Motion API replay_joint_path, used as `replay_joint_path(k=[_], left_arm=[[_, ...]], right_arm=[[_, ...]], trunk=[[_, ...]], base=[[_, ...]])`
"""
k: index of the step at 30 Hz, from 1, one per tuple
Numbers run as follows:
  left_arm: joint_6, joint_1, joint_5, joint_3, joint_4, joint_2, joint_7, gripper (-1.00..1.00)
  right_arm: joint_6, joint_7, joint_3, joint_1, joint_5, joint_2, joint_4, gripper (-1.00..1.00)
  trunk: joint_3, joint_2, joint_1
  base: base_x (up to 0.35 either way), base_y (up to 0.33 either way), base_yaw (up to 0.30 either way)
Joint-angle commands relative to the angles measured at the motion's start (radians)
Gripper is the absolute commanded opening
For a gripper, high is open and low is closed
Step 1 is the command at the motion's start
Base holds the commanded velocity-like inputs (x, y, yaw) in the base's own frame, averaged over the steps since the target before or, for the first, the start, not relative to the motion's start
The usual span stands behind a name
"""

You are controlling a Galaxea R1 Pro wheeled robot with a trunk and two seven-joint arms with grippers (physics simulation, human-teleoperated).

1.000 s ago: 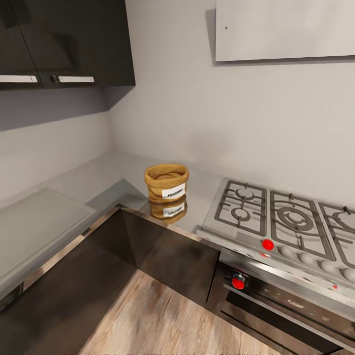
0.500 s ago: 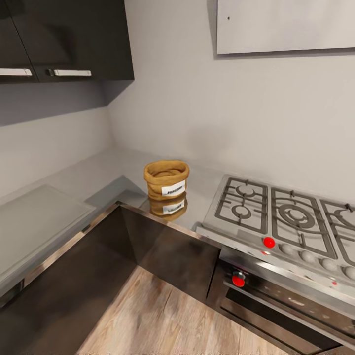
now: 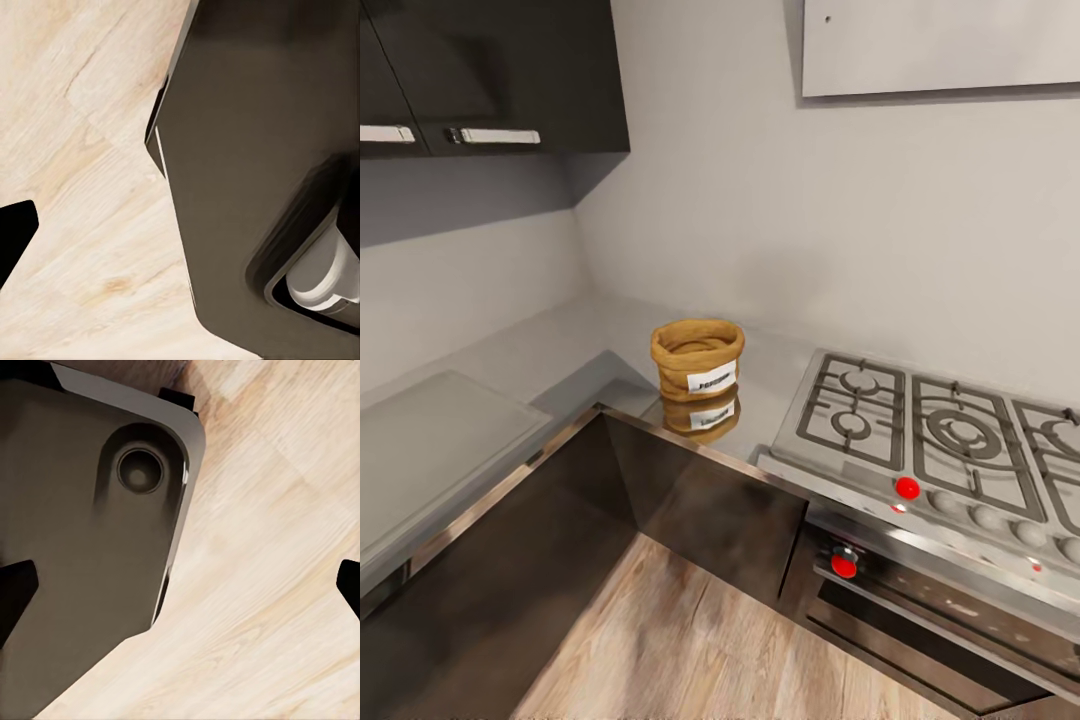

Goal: In the kitchen, take the popcorn bag from the countertop, put it into the microwave, and heat it until the popcorn is cooked so the cooked popcorn ends up inside the bag.

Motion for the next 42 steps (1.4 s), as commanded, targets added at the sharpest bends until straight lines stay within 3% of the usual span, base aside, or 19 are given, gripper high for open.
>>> replay_joint_path(k=[1, 6, 10, 20, 27, 28, 31, 33, 35, 36, 39, 41, 42], left_arm=[[-0.006, 0.000, 0.003, 0.001, 0.000, 0.000, 0.002, 1.00], [-0.009, 0.000, 0.003, 0.001, 0.000, 0.000, 0.002, 1.00], [-0.009, 0.000, 0.003, 0.001, 0.000, 0.000, 0.002, 1.00], [-0.011, 0.000, 0.002, -0.001, 0.000, -0.002, 0.002, 1.00], [-0.011, 0.000, 0.001, -0.001, 0.000, -0.002, 0.002, 1.00], [-0.011, 0.000, 0.001, -0.001, 0.000, -0.002, 0.002, 1.00], [-0.012, 0.000, 0.001, -0.001, 0.000, -0.002, 0.002, 1.00], [-0.013, 0.000, 0.001, 0.000, 0.000, -0.001, 0.002, 1.00], [-0.013, 0.000, 0.001, 0.000, 0.000, -0.001, 0.002, 1.00], [-0.013, 0.000, 0.001, 0.000, 0.000, -0.001, 0.002, 1.00], [-0.013, 0.000, 0.001, 0.001, 0.000, 0.000, 0.002, 1.00], [-0.013, 0.000, 0.002, 0.001, 0.000, 0.000, 0.002, 1.00], [-0.013, 0.000, 0.002, 0.001, 0.000, 0.000, 0.002, 1.00]], right_arm=[[-0.008, 0.001, -0.008, -0.001, 0.006, -0.001, 0.003, 1.00], [-0.013, -0.001, -0.007, -0.001, 0.008, -0.003, 0.003, 1.00], [-0.035, 0.002, -0.007, -0.001, 0.044, -0.001, 0.003, 1.00], [-0.035, 0.003, -0.010, -0.001, 0.043, 0.002, 0.003, 1.00], [-0.030, 0.006, -0.012, -0.002, 0.044, 0.022, 0.003, 1.00], [-0.028, 0.006, -0.012, -0.001, 0.045, 0.036, 0.001, 1.00], [-0.006, 0.006, -0.011, -0.001, 0.050, 0.121, -0.034, 1.00], [0.087, 0.007, -0.010, -0.001, 0.052, 0.187, -0.156, 1.00], [0.235, 0.019, 0.001, -0.001, 0.069, 0.259, -0.358, 1.00], [0.311, 0.049, 0.036, -0.001, 0.082, 0.272, -0.459, 1.00], [0.533, 0.255, 0.221, -0.001, 0.087, 0.272, -0.740, 1.00], [0.719, 0.399, 0.308, -0.001, 0.086, 0.272, -0.997, 1.00], [0.771, 0.431, 0.335, -0.001, 0.086, 0.272, -1.074, 1.00]], trunk=[[-0.001, -0.001, 0.000], [-0.001, -0.001, 0.000], [-0.001, -0.001, 0.000], [-0.001, -0.001, 0.000], [-0.001, -0.001, 0.000], [-0.001, -0.001, 0.000], [-0.001, -0.001, 0.000], [-0.001, -0.001, 0.000], [-0.001, -0.001, 0.000], [-0.001, -0.001, 0.000], [-0.001, -0.001, 0.000], [-0.001, -0.001, 0.000], [-0.001, -0.001, 0.000]], base=[[0.000, 0.000, 0.000], [0.000, 0.000, 0.000], [0.000, 0.000, 0.000], [0.000, 0.000, 0.239], [0.000, 0.000, 0.038], [0.000, 0.000, 0.002], [0.000, 0.000, 0.000], [0.000, 0.000, 0.000], [0.000, 0.000, 0.000], [0.000, 0.000, 0.000], [0.000, 0.000, 0.000], [0.000, 0.000, 0.000], [0.000, 0.000, 0.000]])
